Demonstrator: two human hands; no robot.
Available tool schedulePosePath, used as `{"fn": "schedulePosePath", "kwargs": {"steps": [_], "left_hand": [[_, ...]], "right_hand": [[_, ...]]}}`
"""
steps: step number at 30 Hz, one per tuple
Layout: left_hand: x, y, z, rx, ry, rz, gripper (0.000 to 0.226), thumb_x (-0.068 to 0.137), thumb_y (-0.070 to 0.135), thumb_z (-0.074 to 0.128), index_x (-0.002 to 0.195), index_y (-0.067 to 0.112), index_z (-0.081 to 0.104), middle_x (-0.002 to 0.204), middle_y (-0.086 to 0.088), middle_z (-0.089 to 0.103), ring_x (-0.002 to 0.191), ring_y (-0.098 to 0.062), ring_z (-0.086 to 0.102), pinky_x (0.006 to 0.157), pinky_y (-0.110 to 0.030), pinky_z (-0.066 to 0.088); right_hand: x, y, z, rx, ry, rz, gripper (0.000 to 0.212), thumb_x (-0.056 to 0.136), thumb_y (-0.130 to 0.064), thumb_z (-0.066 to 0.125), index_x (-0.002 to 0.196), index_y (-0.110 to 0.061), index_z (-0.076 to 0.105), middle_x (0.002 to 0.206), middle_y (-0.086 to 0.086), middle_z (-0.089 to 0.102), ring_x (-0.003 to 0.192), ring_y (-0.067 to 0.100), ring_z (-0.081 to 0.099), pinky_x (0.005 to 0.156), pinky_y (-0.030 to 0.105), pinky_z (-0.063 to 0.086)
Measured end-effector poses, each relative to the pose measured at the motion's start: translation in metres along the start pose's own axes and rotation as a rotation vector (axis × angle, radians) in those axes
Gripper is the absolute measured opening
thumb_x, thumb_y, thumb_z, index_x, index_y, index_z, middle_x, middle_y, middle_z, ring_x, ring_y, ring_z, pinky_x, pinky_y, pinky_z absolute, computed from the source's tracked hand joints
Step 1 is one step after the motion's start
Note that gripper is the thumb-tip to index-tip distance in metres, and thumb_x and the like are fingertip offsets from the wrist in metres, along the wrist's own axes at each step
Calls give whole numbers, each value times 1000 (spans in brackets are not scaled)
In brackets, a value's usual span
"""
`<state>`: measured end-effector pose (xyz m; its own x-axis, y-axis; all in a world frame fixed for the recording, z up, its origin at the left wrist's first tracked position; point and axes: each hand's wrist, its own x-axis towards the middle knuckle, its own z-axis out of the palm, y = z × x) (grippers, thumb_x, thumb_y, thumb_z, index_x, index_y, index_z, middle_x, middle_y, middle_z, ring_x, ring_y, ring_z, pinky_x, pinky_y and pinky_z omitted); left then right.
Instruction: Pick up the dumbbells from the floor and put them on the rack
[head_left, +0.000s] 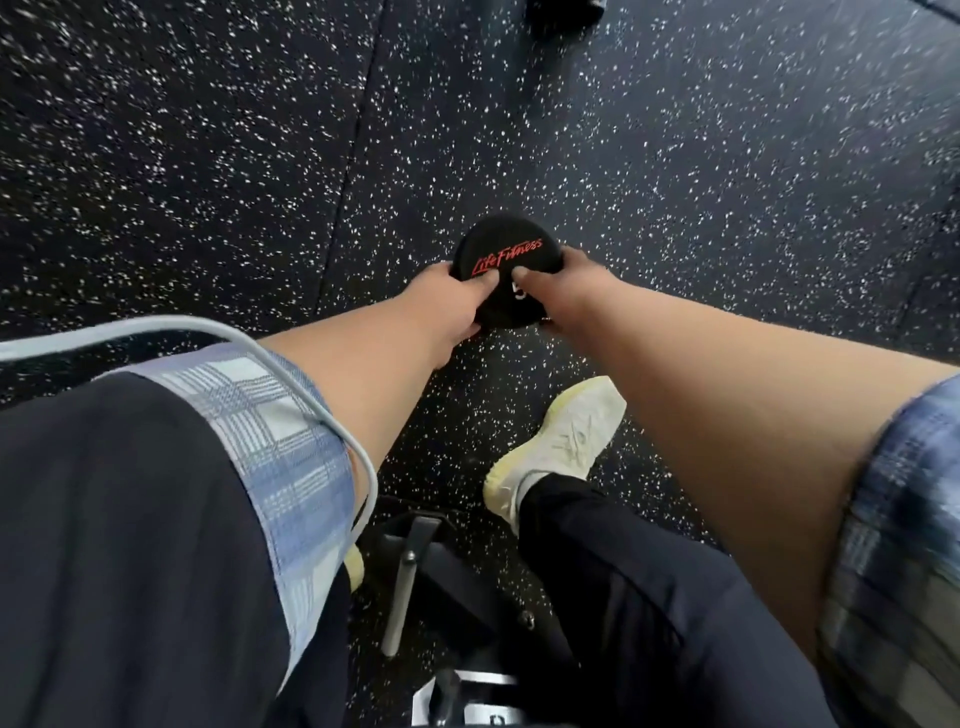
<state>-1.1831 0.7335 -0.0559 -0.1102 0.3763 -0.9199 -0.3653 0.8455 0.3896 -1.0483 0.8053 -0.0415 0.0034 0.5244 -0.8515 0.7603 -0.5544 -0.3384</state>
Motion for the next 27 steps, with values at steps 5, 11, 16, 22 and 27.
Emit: {"fn": "schedulePosePath", "kwargs": {"steps": [5, 11, 16, 22, 27], "left_hand": [[-17, -1, -18, 98, -21, 39, 27, 92, 21, 67, 117, 18, 58, 111, -5, 64, 94, -17, 64, 78, -30, 59], [-110, 32, -58, 205, -70, 100, 7, 90, 23, 67, 93, 27, 63, 102, -2, 71, 94, -18, 70, 79, -35, 60], [-221, 74, -99, 210, -24, 129, 10, 85, 28, 70, 94, 27, 65, 101, -4, 73, 95, -21, 70, 84, -45, 59], [-350, 127, -154, 118, 73, 209, 15, 82, 29, 73, 95, 22, 69, 96, -3, 76, 96, -23, 71, 85, -44, 58], [-441, 161, -193, -72, 206, 274, 42, 67, 37, 72, 103, 16, 66, 101, -7, 75, 93, -23, 71, 86, -46, 57]], "right_hand": [[-18, 2, -4, 112, -88, -6, 27, 83, -31, 78, 102, -21, 61, 103, 7, 71, 92, 26, 70, 82, 43, 60], [-99, -31, -11, 286, -280, 1, 34, 82, -20, 79, 109, -11, 61, 106, 12, 71, 95, 26, 71, 71, 37, 60], [-195, -97, -26, 242, -397, -63, 14, 84, -16, 75, 96, -12, 68, 92, 9, 75, 82, 21, 71, 59, 28, 57], [-311, -191, -38, 145, -485, -156, 23, 82, -20, 80, 98, -13, 67, 94, 10, 76, 73, 15, 75, 57, 29, 58], [-399, -272, -38, 179, -588, -201, 38, 83, -11, 78, 115, 0, 62, 107, 20, 73, 82, 28, 75, 60, 35, 59]]}}
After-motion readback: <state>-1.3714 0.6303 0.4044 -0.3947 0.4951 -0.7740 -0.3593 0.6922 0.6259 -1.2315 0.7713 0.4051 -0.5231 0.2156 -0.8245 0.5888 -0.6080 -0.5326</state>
